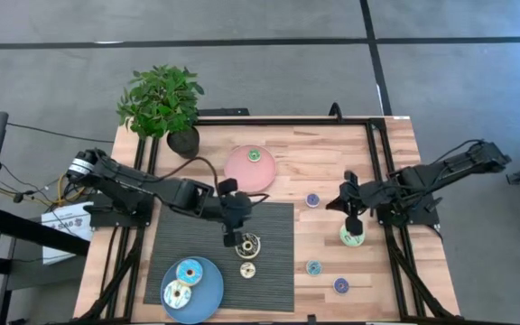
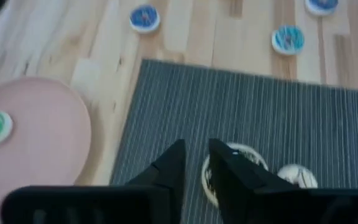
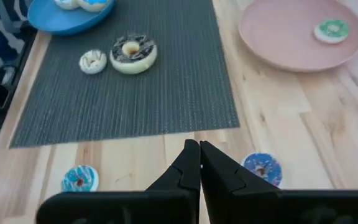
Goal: Pick & Place donuts
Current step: Put the big black donut on the blue plate
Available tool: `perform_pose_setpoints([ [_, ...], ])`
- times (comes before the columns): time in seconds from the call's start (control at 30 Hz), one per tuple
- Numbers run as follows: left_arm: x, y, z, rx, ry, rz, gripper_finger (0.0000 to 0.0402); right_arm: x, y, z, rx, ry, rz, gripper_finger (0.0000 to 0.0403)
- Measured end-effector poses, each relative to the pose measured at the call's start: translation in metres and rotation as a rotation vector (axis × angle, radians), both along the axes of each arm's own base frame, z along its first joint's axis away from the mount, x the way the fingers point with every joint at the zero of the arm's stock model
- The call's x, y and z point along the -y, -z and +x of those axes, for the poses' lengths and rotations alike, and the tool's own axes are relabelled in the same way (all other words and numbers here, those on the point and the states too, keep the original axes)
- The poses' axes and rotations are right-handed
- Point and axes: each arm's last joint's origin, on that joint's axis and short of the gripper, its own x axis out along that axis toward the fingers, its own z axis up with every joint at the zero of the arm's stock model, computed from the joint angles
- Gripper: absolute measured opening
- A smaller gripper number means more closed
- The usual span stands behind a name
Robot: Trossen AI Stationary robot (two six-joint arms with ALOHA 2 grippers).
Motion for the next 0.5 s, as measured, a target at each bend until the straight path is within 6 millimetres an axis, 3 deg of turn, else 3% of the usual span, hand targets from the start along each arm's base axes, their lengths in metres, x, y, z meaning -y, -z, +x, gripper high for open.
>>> perform_pose_setpoints([
  [0.27,-0.002,0.003,-0.003,-0.037,-0.025,0.013,0.0171,-0.008,0.020,-0.011,-0.043,0.003,0.046,0.0000],
  [0.5,0.008,0.015,0.001,-0.081,0.046,0.048,0.0194,-0.008,0.023,-0.018,-0.031,0.009,0.056,0.0000],
])
